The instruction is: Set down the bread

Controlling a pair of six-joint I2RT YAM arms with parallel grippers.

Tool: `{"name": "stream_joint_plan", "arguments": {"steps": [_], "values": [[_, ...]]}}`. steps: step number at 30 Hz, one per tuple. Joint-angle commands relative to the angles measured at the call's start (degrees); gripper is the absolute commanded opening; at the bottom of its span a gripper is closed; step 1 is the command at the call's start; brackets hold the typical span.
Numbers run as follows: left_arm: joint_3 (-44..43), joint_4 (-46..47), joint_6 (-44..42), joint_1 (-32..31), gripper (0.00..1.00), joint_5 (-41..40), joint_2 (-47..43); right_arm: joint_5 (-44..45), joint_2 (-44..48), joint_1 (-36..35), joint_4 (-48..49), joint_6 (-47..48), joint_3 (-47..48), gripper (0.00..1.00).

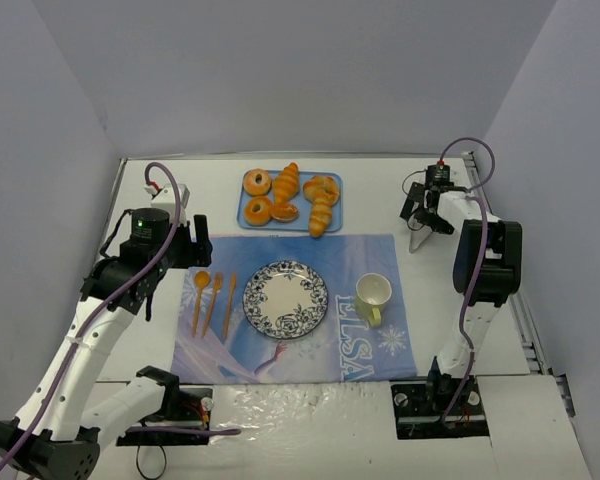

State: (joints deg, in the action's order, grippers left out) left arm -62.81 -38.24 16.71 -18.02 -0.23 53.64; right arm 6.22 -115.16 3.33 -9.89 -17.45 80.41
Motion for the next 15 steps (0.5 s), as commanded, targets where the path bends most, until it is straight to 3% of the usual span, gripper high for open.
{"name": "stream_joint_plan", "arguments": {"steps": [1, 15], "values": [[-1.35, 2.56, 0.17, -0.26, 0.69, -0.74, 0.18, 0.75, -0.27, 0.01, 1.84, -0.72, 0.19, 1.0], [-1.35, 2.47, 0.08, -0.26, 0.69, -1.09, 0.42, 0.19, -2.62, 0.01, 4.0, -3.02, -2.18, 0.96]]}}
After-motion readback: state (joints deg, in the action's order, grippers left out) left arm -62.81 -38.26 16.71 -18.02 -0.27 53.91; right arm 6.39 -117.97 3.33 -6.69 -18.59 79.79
